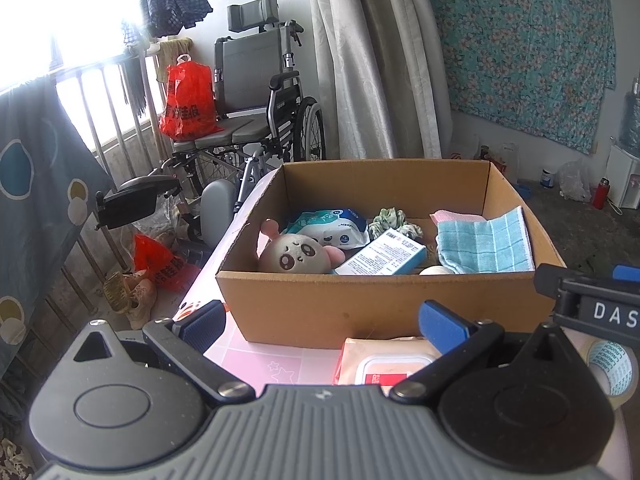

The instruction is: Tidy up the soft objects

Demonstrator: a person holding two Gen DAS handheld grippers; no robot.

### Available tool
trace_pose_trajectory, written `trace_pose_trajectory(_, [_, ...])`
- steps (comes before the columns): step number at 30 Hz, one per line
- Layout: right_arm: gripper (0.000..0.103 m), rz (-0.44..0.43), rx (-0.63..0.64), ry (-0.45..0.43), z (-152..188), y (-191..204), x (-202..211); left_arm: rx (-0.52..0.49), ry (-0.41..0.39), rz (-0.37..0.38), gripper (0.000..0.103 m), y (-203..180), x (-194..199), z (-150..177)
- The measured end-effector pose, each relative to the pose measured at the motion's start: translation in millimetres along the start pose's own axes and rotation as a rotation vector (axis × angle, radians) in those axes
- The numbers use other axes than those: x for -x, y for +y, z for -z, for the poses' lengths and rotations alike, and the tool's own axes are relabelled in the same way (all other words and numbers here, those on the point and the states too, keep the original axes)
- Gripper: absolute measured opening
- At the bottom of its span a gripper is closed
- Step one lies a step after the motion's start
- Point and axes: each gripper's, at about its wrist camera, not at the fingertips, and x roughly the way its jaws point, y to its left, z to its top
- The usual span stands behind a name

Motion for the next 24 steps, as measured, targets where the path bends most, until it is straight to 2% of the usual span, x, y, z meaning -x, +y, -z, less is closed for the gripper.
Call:
trace_pose_trajectory(14, [0.087,0.002,0.000,0.000,-1.5,0.2,0.5,0.005,0.005,0.014,0.103,0.8,1.6,-1.6])
trace_pose_trajectory(19, [0.087,0.003,0.000,0.002,-0.7,-1.0,0.8,-0.020,-0.036,-0.010,0.103,-1.3,7.5,-2.6])
trace_pose_trajectory(24, [0.087,0.003,-0.002,-0.002,-0.7,-1.8,0.4,-0.022,-0.033,-0.004,0.103,-3.2,6.8,-1.9])
